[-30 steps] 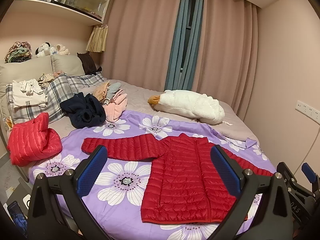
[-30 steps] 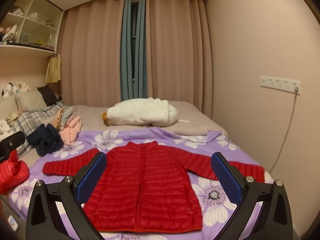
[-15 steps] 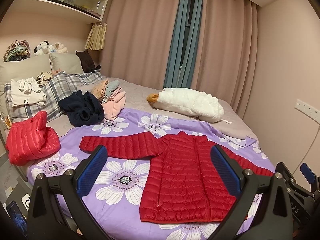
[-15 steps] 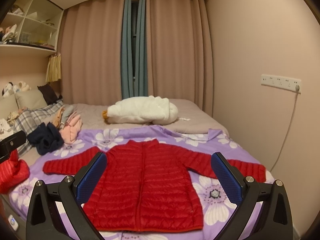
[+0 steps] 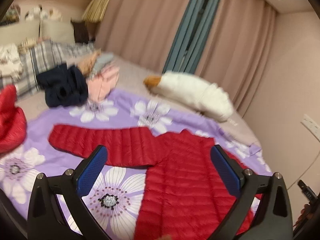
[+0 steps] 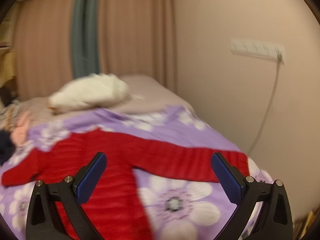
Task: Fold large clothes
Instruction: 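Grasp the jacket hem with the left tool while the right tool grasps a sleeve cuff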
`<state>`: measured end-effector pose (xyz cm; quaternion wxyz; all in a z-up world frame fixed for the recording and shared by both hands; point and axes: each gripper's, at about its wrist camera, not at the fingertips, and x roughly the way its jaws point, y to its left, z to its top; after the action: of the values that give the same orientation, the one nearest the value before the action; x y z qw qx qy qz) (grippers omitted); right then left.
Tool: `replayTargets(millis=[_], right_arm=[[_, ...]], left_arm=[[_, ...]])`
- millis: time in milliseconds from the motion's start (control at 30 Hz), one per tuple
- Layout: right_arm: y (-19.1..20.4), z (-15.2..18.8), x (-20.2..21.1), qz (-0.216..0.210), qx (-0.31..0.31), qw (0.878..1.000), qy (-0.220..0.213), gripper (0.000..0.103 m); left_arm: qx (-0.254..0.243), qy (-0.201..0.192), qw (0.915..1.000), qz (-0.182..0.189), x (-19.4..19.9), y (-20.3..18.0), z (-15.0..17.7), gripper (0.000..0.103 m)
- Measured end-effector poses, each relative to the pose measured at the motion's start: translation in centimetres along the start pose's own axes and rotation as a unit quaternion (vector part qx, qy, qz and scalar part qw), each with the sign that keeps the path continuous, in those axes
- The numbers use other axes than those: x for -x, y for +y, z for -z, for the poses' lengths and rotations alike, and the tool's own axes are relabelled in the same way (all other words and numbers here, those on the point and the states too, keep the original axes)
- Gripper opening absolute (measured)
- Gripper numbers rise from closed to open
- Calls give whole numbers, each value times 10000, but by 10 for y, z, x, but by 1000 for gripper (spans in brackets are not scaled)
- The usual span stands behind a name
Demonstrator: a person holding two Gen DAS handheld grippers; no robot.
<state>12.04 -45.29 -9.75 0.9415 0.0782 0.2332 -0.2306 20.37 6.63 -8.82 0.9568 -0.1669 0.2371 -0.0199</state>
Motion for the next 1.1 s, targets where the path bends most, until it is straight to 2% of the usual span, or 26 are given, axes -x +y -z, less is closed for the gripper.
replayTargets(millis=[100, 167, 233, 267, 333, 400, 467, 500, 533, 567, 600, 633, 700, 733, 767, 800, 833, 867, 933, 967, 1000, 1100], right_arm=[[-51, -2, -56, 226, -614, 9962, 569, 103], [-83, 2, -84, 440, -921, 9914, 817, 103], [-118, 11, -110, 771, -1100, 9855, 1032, 103], [-126, 14, -116, 855, -1170, 9832, 1112, 103], [-152, 25, -134, 993, -1485, 9746, 1351, 103], [-180, 41, -145, 936, -2029, 9628, 1519, 103], [-195, 54, -151, 942, -2485, 9514, 1555, 103], [-199, 59, -151, 994, -2614, 9478, 1533, 103], [-202, 62, -153, 1033, -2667, 9463, 1508, 103], [-206, 69, -153, 1110, -2713, 9441, 1507, 102], [-207, 74, -155, 1079, -2747, 9427, 1553, 97], [-208, 79, -161, 1004, -2823, 9396, 1654, 94], [-211, 90, -174, 1055, -2865, 9342, 1844, 77], [-210, 91, -177, 1177, -2763, 9366, 1804, 74], [-207, 90, -179, 1217, -2656, 9408, 1718, 60], [-205, 88, -178, 1164, -2596, 9440, 1670, 34], [-201, 84, -178, 870, -2613, 9476, 1617, 21], [-202, 80, -177, 748, -2679, 9476, 1570, 18], [-188, 63, -167, 964, -2482, 9533, 1422, 17], [-184, 57, -164, 938, -2397, 9570, 1334, 16], [-170, 39, -154, 762, -2275, 9644, 1112, 16], [-139, 2, -135, 278, -2175, 9732, 691, 16]], left_arm=[[383, 712, 9967, 62, -73, 21, 13, 101], [776, 1271, 9887, 182, -121, 35, 30, 97], [1156, 1807, 9761, 361, -160, 45, 50, 93], [1282, 2092, 9689, 313, -178, 49, 63, 88], [1227, 2346, 9641, 191, -203, 47, 82, 84], [1047, 2546, 9614, 57, -222, 41, 100, 78], [529, 2127, 9757, 27, -221, 28, 106, 75], [387, 2147, 9759, 82, -224, 23, 109, 67], [334, 2227, 9743, 102, -227, 19, 112, 67], [259, 2217, 9747, 84, -228, 16, 113, 62], [206, 2244, 9742, 147, -228, 13, 114, 52], [223, 2321, 9720, 305, -228, 11, 116, 50], [262, 2272, 9726, 412, -225, 9, 122, 45], [227, 2245, 9735, 381, -225, 10, 124, 44], [192, 2216, 9743, 366, -224, 12, 125, 43], [205, 2204, 9745, 365, -223, 13, 126, 41], [234, 2194, 9746, 371, -222, 13, 127, 40], [267, 2172, 9750, 382, -220, 16, 128, 39], [237, 2162, 9754, 351, -216, 14, 129, 37], [157, 2162, 9757, 309, -213, 14, 129, 36], [61, 2159, 9760, 265, -210, 13, 130, 35], [-130, 2201, 9752, 191, -207, 6, 134, 32]])
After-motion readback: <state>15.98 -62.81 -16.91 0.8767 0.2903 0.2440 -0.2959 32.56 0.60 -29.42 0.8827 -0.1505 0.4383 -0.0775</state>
